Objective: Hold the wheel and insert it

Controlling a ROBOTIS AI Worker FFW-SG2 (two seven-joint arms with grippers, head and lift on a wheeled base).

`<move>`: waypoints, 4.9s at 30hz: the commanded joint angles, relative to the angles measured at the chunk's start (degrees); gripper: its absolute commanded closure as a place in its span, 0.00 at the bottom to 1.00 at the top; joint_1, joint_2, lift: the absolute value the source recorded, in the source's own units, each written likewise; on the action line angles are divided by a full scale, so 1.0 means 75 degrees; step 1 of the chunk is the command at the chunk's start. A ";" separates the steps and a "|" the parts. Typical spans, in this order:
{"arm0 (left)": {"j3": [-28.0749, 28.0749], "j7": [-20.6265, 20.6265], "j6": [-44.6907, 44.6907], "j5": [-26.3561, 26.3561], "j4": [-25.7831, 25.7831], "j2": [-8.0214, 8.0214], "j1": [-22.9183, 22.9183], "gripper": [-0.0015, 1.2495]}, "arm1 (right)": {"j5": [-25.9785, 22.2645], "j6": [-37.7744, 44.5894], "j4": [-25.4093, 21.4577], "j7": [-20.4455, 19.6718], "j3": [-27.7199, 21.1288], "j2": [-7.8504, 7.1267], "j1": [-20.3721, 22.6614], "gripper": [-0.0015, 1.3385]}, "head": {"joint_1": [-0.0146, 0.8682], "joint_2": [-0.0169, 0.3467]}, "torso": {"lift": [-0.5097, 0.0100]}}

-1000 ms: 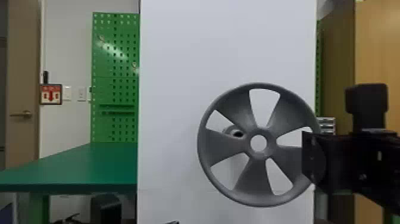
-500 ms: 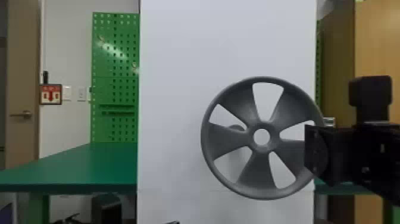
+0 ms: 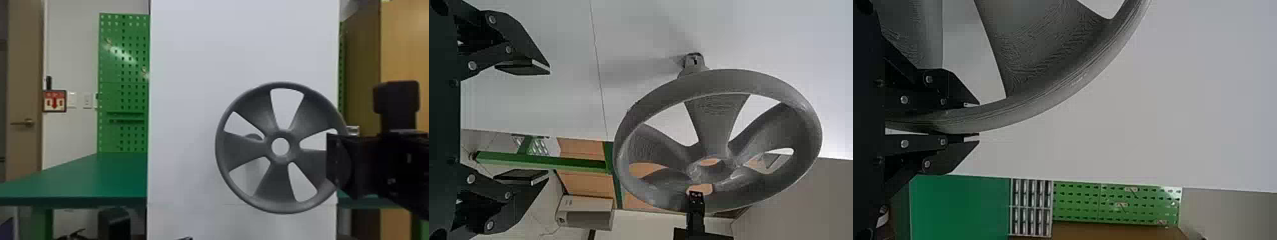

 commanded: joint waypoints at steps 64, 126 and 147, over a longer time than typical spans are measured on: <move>-0.0059 0.0012 0.0000 0.0001 0.0000 0.0000 -0.0023 0.40 | 0.0051 -0.0387 0.0434 0.0000 0.0610 0.0331 -0.0174 0.79 | 0.02 0.08 | 0.03; -0.0059 0.0012 0.0000 0.0012 0.0000 0.0012 -0.0035 0.40 | 0.0074 -0.0656 0.0609 0.0000 0.0575 0.0308 -0.0139 0.79 | 0.02 0.08 | 0.03; -0.0070 0.0012 0.0000 0.0012 0.0000 0.0012 -0.0035 0.40 | -0.0043 -0.1652 0.1793 0.0012 0.0610 0.0272 -0.0303 0.79 | 0.02 0.08 | 0.03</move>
